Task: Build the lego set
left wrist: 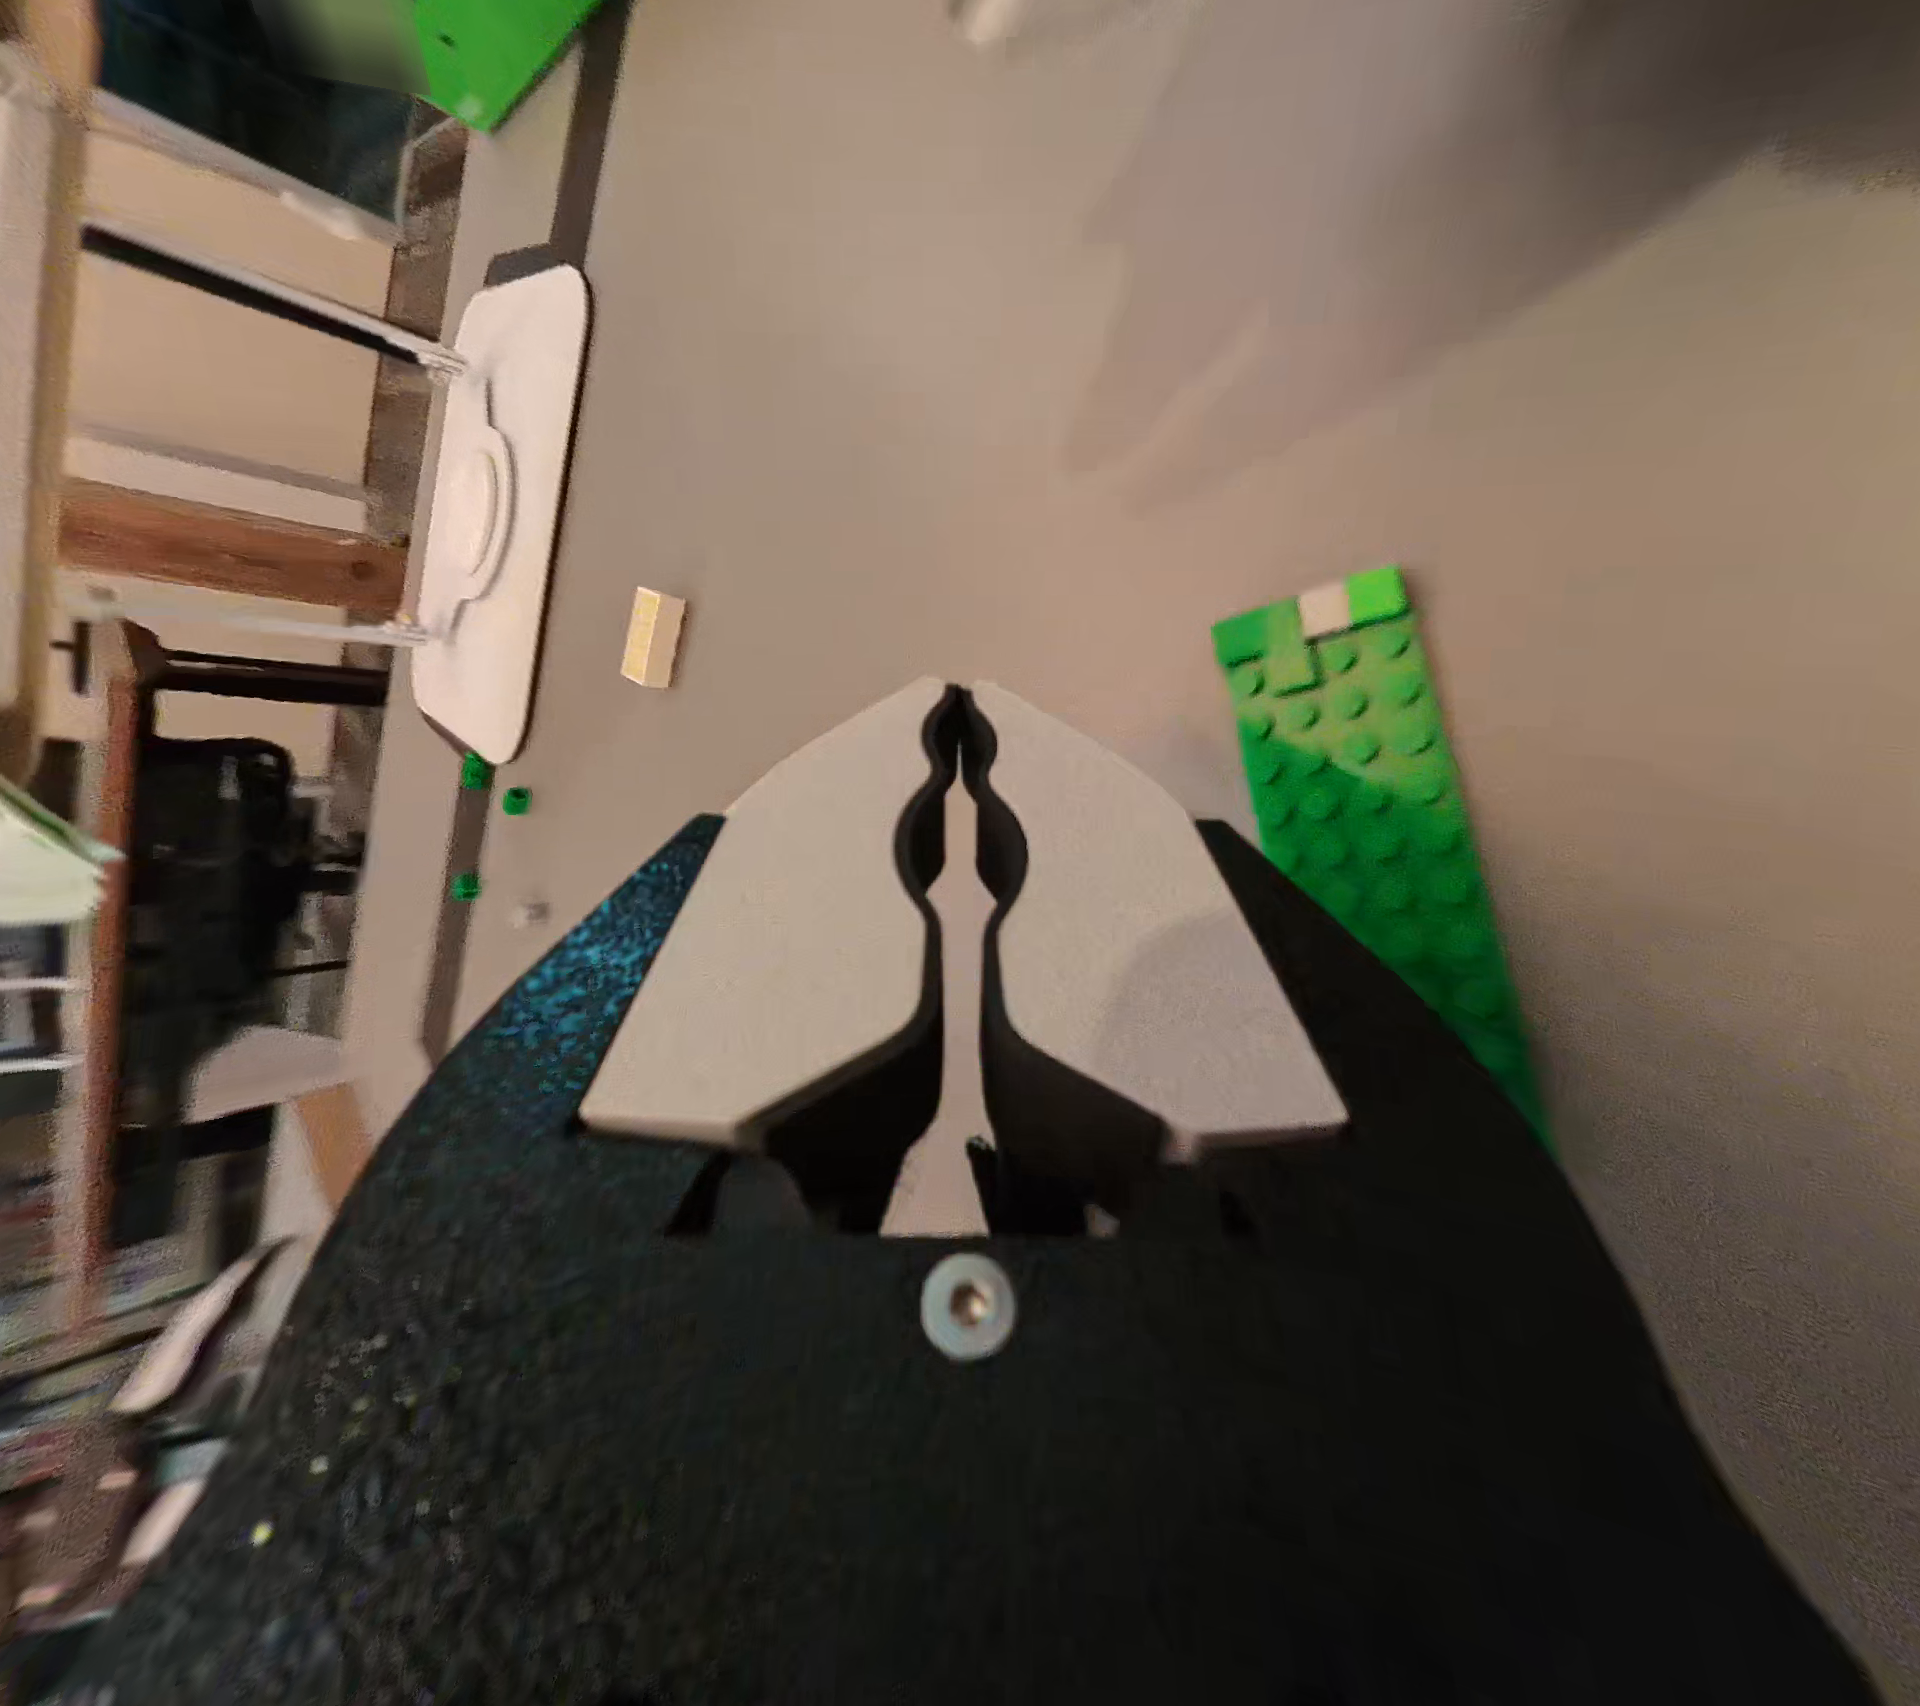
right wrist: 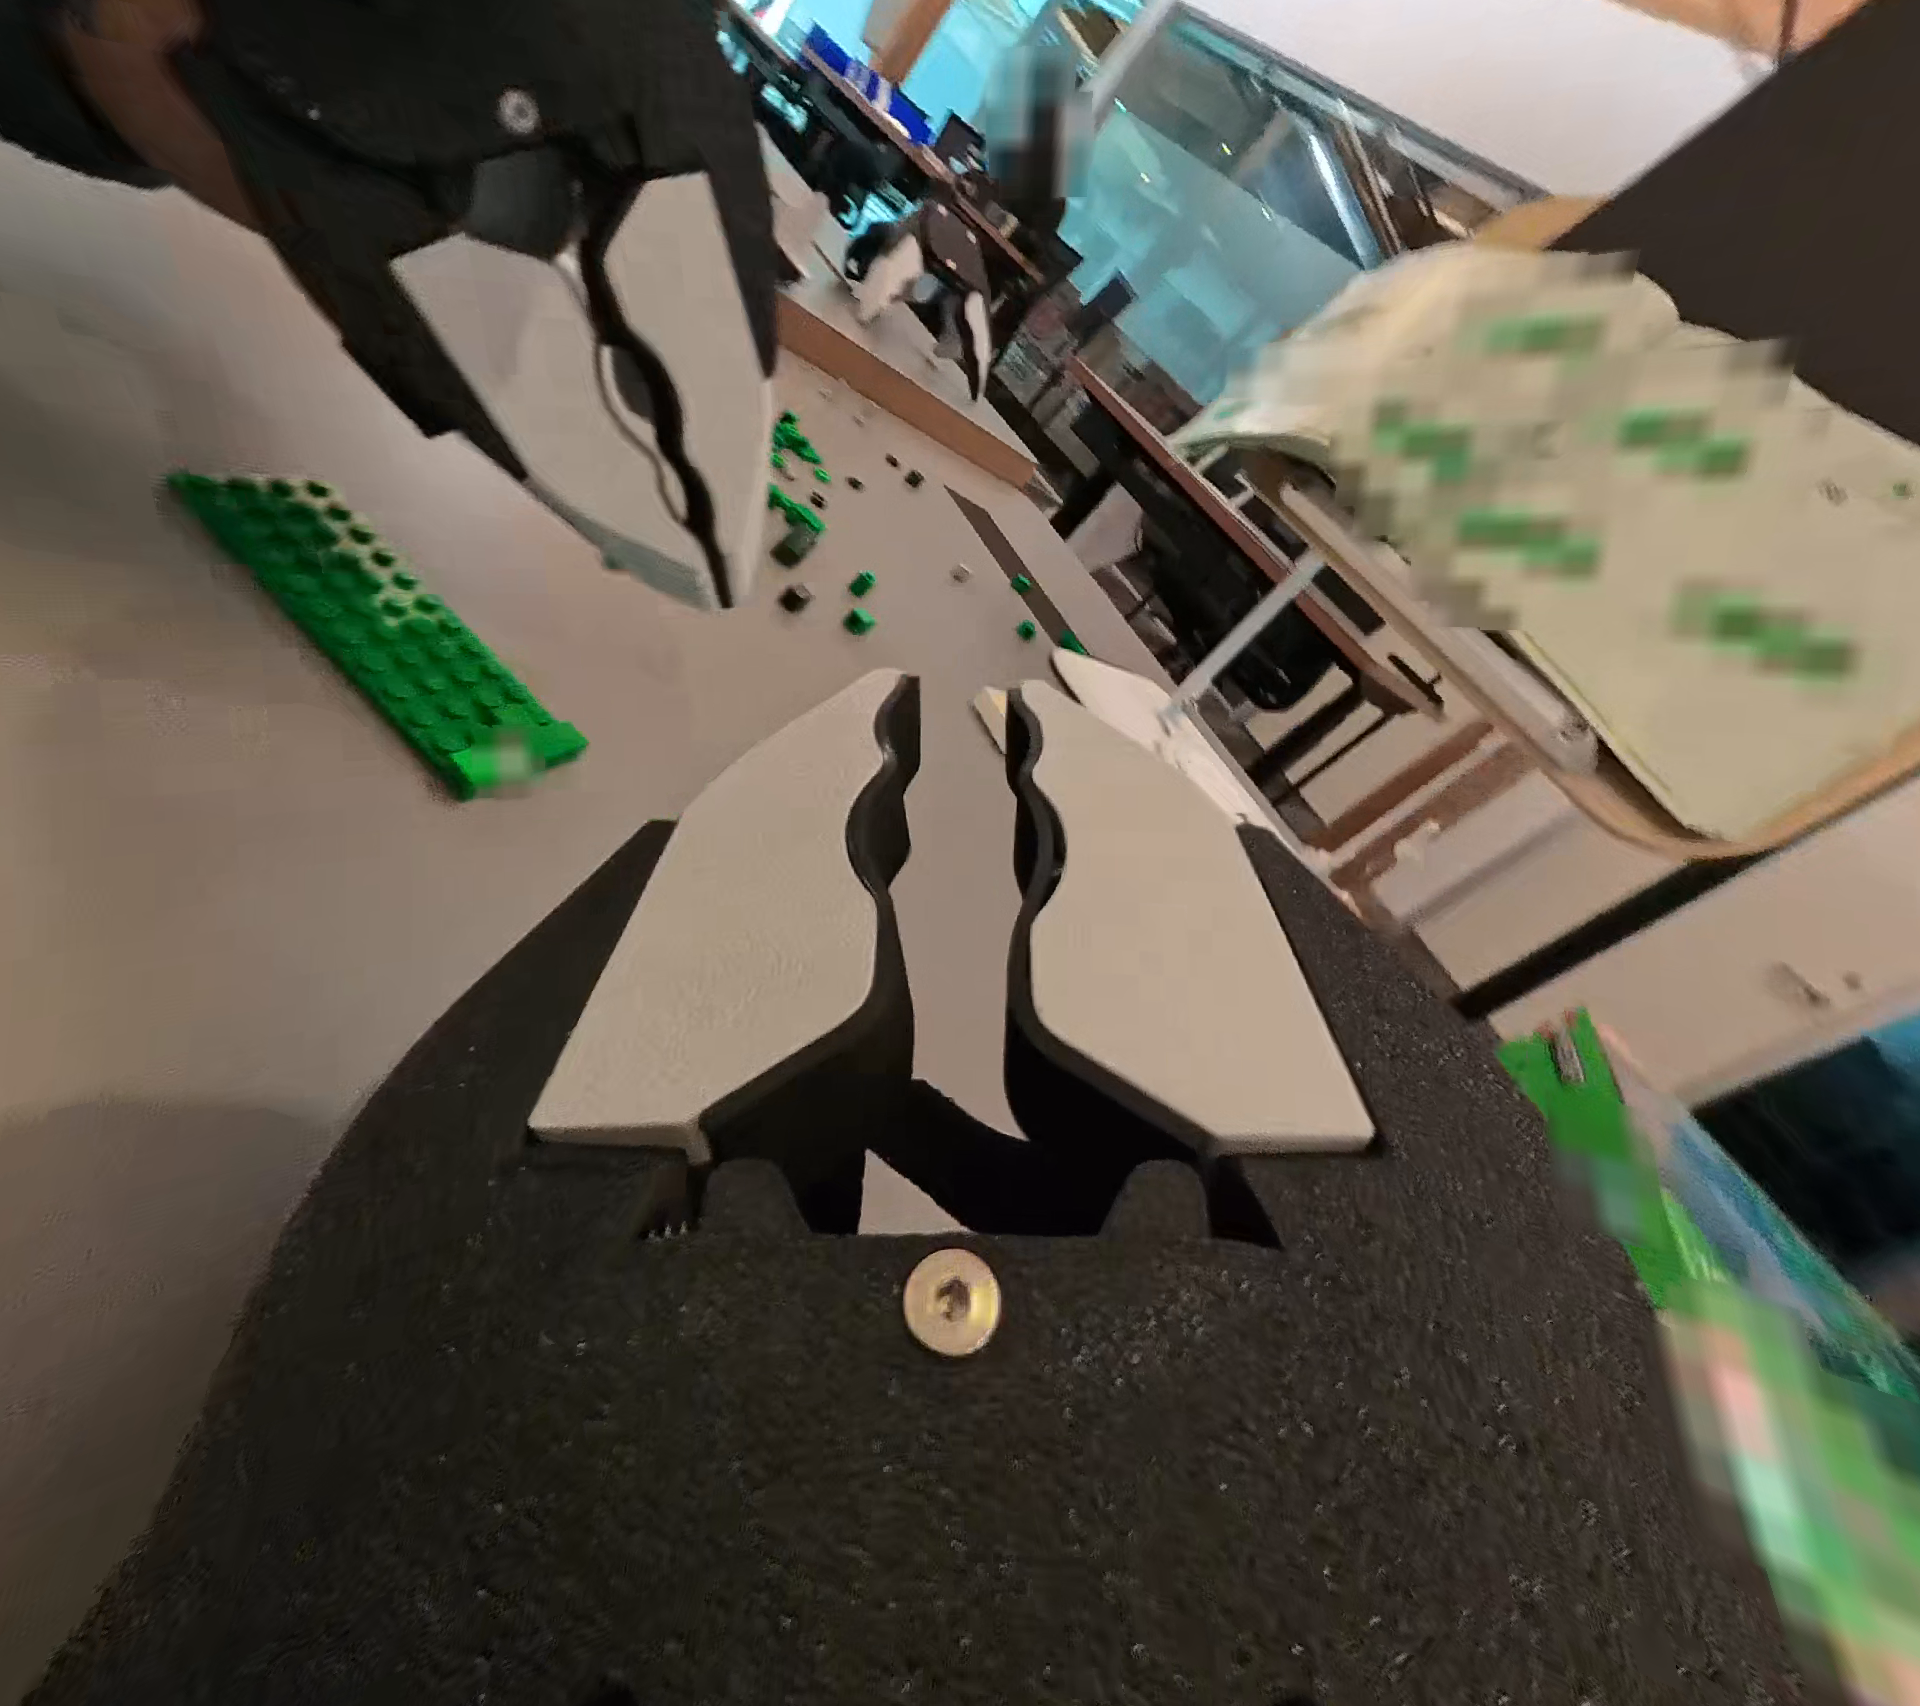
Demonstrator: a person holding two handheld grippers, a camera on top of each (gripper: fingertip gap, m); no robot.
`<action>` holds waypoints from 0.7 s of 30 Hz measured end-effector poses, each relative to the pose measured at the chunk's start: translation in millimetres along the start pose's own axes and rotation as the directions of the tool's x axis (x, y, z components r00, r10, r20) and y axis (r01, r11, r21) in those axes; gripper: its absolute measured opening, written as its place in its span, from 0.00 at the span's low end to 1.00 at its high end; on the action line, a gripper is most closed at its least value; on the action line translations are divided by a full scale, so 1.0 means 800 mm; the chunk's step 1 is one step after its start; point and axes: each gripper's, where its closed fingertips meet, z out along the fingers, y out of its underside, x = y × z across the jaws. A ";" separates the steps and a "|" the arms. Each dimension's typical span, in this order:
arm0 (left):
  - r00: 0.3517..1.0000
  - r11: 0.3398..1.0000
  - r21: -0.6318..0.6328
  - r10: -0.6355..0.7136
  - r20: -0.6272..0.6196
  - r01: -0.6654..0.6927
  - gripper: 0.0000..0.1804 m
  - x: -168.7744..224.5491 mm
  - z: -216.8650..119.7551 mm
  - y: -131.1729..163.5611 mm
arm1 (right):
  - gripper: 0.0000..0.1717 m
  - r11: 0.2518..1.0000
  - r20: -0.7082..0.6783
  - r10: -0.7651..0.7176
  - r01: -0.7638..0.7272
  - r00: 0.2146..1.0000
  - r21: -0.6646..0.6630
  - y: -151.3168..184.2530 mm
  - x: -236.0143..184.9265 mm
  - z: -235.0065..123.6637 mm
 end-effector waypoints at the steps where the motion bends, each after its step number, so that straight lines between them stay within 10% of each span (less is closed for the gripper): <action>1: 0.999 0.998 -0.036 0.048 -0.019 -0.049 0.00 0.001 0.007 0.006 | 0.08 1.000 -0.012 0.022 -0.022 1.000 -0.016 0.005 0.004 0.000; 10: 0.873 0.872 0.061 -0.487 0.016 0.486 0.00 -0.072 -0.049 0.062 | 0.08 0.997 -0.020 0.067 -0.068 0.998 -0.035 0.013 0.009 0.004; 12: 0.839 0.835 0.077 -0.541 -0.064 0.545 0.15 -0.067 -0.074 0.077 | 0.08 0.996 -0.017 0.089 -0.089 0.996 -0.030 0.012 0.009 0.005; 15: 0.797 0.847 -0.008 -0.504 -0.333 0.532 0.14 -0.020 -0.084 0.076 | 0.08 0.991 -0.007 0.130 -0.130 0.992 -0.033 0.013 0.008 0.009; 21: 0.850 0.945 -0.215 -0.316 -0.421 0.245 0.15 0.022 -0.046 0.104 | 0.07 0.991 0.002 0.127 -0.126 0.992 -0.041 0.015 0.005 0.007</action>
